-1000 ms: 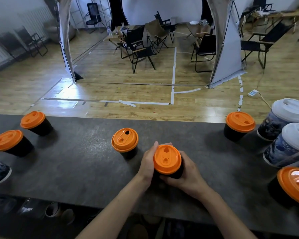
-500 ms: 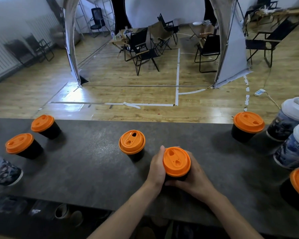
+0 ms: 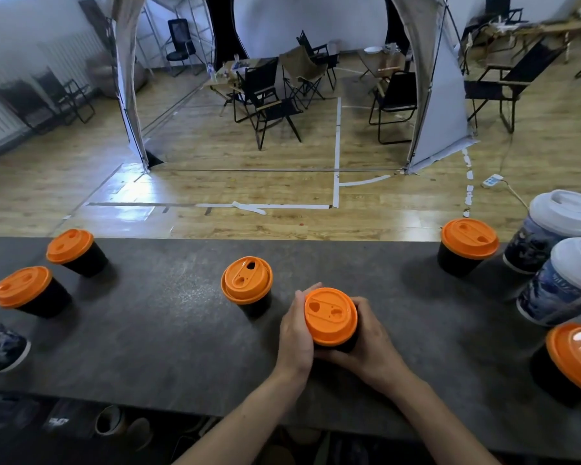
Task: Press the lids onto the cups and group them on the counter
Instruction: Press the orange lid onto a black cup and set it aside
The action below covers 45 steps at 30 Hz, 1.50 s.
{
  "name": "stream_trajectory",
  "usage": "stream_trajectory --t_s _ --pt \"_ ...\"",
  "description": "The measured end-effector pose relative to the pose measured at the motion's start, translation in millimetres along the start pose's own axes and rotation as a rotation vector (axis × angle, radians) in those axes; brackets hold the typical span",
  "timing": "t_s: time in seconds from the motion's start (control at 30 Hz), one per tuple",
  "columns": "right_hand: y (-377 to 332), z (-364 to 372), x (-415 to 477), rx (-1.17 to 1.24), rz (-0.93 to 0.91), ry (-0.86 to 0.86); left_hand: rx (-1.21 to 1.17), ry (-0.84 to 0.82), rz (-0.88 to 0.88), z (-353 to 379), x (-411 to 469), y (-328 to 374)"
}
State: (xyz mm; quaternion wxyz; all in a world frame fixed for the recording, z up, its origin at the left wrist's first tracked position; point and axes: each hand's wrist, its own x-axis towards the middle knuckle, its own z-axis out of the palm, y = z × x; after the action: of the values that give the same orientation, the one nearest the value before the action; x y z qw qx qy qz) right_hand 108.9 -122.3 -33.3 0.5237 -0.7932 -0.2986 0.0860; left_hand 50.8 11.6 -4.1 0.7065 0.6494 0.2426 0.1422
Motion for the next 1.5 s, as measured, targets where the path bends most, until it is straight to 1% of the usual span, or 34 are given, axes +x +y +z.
stream_trajectory --t_s 0.17,0.27,0.37,0.43,0.53,0.63,0.73,0.8,0.9,1.0,1.13,1.3,1.4,1.5 --pt "3.6 -2.7 0.8 -0.013 -0.037 -0.026 0.014 -0.123 -0.013 -7.7 12.4 7.8" --pt "0.8 -0.6 1.0 -0.02 -0.043 -0.05 0.029 -0.095 0.05 -7.0 9.1 3.3" --pt "0.5 -0.2 0.8 0.007 -0.006 -0.01 0.003 -0.045 0.048 -4.6 5.3 -2.1" --pt "1.9 -2.6 1.0 0.001 -0.006 -0.009 -0.014 -0.067 0.01 -6.5 8.9 0.1" --pt "2.4 -4.3 1.5 -0.018 -0.033 -0.047 -0.001 -0.152 -0.007 -10.4 12.5 7.4" --pt "-0.3 -2.2 0.5 0.006 -0.036 -0.05 -0.005 -0.092 0.012 -4.4 5.6 5.5" --pt "-0.2 -1.9 0.9 0.044 -0.016 -0.006 -0.03 -0.024 -0.021 3.1 0.6 -1.2" --pt "-0.3 -4.2 0.9 0.049 -0.013 0.0 -0.034 -0.053 -0.056 3.4 1.8 2.5" --pt "0.0 -5.4 1.1 0.049 -0.028 -0.034 -0.013 -0.107 -0.071 -1.4 7.1 11.5" --pt "-1.6 -3.3 1.9 0.06 -0.033 -0.036 0.011 -0.074 -0.035 -2.9 4.5 10.4" --pt "-1.8 -4.3 1.2 0.056 0.01 0.03 -0.026 0.024 -0.045 2.0 -0.5 3.3" --pt "-4.4 -7.6 2.5 0.049 -0.038 -0.004 -0.018 -0.043 -0.076 -1.5 9.1 13.0" --pt "-4.0 -5.2 3.1 0.034 -0.047 -0.026 0.003 -0.014 -0.043 -1.5 4.4 10.1" --pt "-3.1 -4.0 2.5 0.03 -0.011 0.012 -0.023 0.033 -0.059 0.8 0.9 5.5"
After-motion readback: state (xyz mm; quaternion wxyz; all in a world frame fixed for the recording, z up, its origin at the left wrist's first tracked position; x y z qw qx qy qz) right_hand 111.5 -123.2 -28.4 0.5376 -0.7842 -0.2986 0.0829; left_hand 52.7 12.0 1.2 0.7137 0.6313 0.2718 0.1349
